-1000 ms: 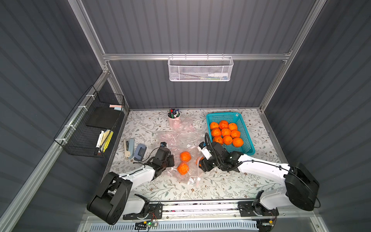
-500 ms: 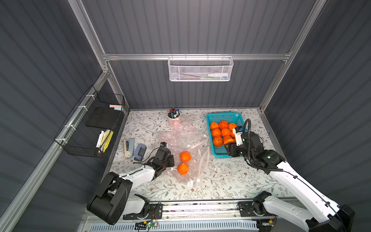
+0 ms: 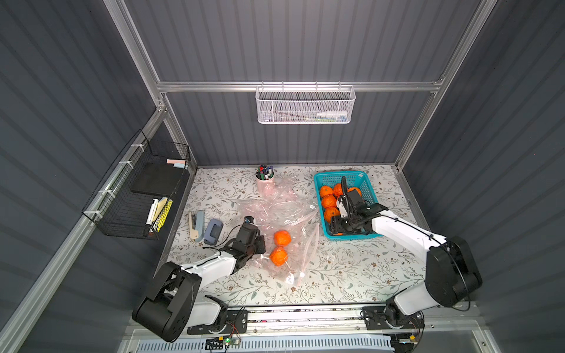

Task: Open the zip-top bag and take out the orange
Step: Place the orange in the basket, then pick up the orange from the zipper food storage bag.

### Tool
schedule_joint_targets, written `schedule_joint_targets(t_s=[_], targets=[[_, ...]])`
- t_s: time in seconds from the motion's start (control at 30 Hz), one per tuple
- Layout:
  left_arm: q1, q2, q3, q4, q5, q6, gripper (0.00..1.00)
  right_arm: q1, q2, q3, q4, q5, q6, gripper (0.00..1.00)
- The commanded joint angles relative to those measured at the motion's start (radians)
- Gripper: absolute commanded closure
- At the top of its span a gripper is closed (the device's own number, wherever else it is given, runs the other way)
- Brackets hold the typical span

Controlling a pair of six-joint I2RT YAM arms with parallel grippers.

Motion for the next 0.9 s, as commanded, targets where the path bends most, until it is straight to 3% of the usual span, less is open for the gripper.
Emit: schedule_joint_targets(t_s=[0.0, 0.33, 0.57, 0.63, 0.77, 0.87], targets=[[0.002, -0.007, 0.005, -0.015, -0.001, 0.015, 0.95, -0.005, 0.038, 0.018, -0.053, -0.057, 0.018, 0.30], [0.002, -0.002, 0.008, -0.015, 0.001, 0.018, 0.94, -0.006, 0.086, 0.036, -0.042, -0.047, 0.014, 0.16], [0.002, -0.001, 0.008, -0.017, 0.001, 0.016, 0.94, -0.008, -0.077, 0.061, -0.099, 0.033, -0.010, 0.12], [0.002, 0.001, 0.008, -0.017, 0.001, 0.016, 0.94, -0.007, -0.165, 0.059, -0.104, 0.007, -0.037, 0.14], [0.002, 0.007, 0.011, -0.018, 0.000, 0.016, 0.95, 0.004, -0.367, -0.058, 0.044, -0.280, -0.086, 0.38], [0.002, 0.007, 0.012, -0.017, -0.001, 0.016, 0.94, 0.060, -0.483, -0.170, 0.169, -0.396, -0.065, 0.71]])
